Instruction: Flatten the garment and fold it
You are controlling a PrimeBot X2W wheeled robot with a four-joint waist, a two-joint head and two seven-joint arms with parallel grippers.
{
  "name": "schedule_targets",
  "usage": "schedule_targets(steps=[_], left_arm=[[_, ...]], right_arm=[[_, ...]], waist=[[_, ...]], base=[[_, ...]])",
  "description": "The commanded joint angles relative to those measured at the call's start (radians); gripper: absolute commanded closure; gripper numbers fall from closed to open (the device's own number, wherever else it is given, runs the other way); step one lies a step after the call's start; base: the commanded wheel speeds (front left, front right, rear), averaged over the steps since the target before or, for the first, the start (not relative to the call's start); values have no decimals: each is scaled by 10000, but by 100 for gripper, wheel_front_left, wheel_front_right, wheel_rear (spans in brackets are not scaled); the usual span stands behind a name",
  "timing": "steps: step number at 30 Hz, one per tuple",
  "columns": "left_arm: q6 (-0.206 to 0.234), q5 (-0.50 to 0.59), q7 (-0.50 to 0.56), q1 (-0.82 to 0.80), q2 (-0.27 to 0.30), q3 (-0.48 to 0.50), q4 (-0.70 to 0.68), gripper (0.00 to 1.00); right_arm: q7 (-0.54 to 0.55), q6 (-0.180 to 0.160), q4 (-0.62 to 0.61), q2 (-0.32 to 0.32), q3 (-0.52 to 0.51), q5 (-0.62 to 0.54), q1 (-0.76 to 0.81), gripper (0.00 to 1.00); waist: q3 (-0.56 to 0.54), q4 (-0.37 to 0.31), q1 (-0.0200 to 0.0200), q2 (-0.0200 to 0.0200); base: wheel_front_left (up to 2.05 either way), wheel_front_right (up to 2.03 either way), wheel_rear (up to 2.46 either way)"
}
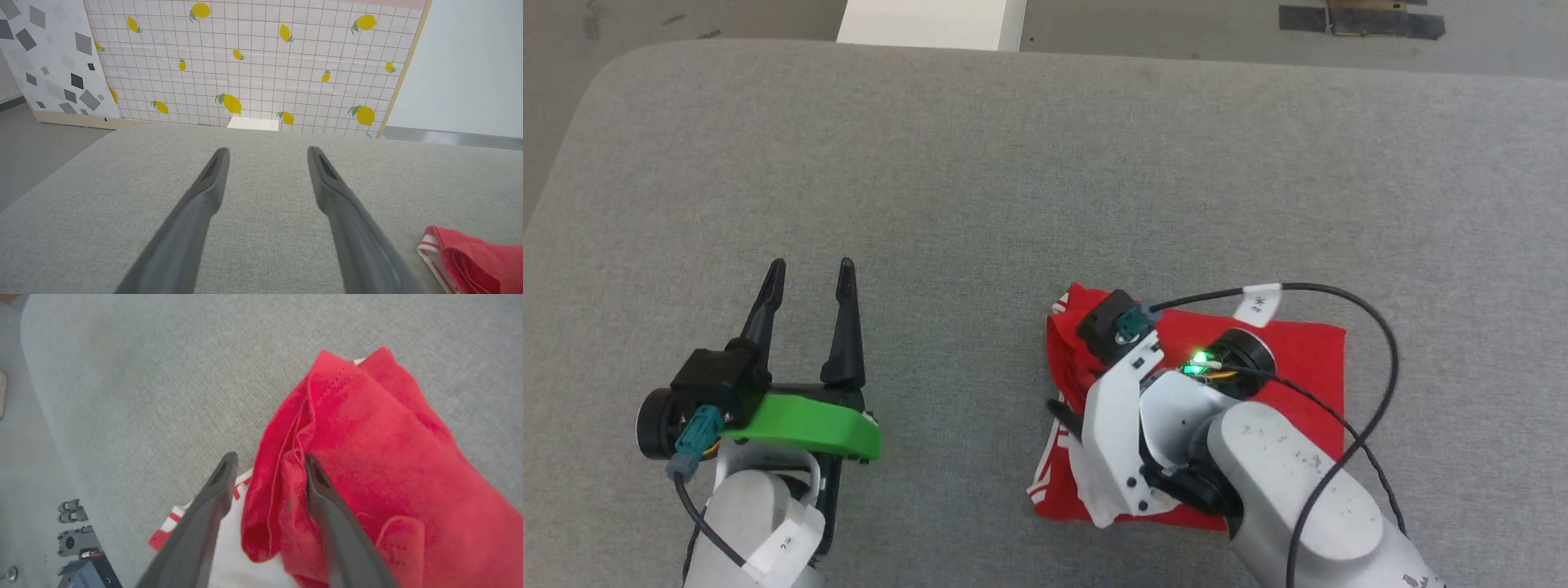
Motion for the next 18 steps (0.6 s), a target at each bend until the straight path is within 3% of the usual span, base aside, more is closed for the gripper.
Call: schedule_targets(steps=[1,4,8,12,15,18], left_arm=[[-72,-30,-74,-65,-38,33,26,0],[-72,-26,-74,55,-41,65,35,0],[-72,-3,-74,261,-31,140,6,0],[-72,26,-74,475,8,211,-42,0],[-72,35,-74,591,10,267,-94,0],[-72,54,-74,646,3,220,-137,0]], right_arm=[[-383,-15,-49,21,-66,295,-110,0],[-1546,-15,-572,21,-419,934,-8,0],[-3887,-15,-1709,21,-1221,1491,362,0],[-6006,-15,-2614,21,-2818,1199,1276,0],[-6719,-15,-2985,22,-4045,841,2193,0],[-6768,-15,-3025,22,-5147,787,3001,0]], waist=[[-170,-98,-1,0],[-409,-227,-1,0],[-781,-469,-1,0],[-1133,-733,-1,0],[-1288,-905,-1,0],[-1361,-986,-1,0]], base=[[0,0,0],[0,0,0],[0,0,0],[0,0,0],[0,0,0],[0,0,0]])
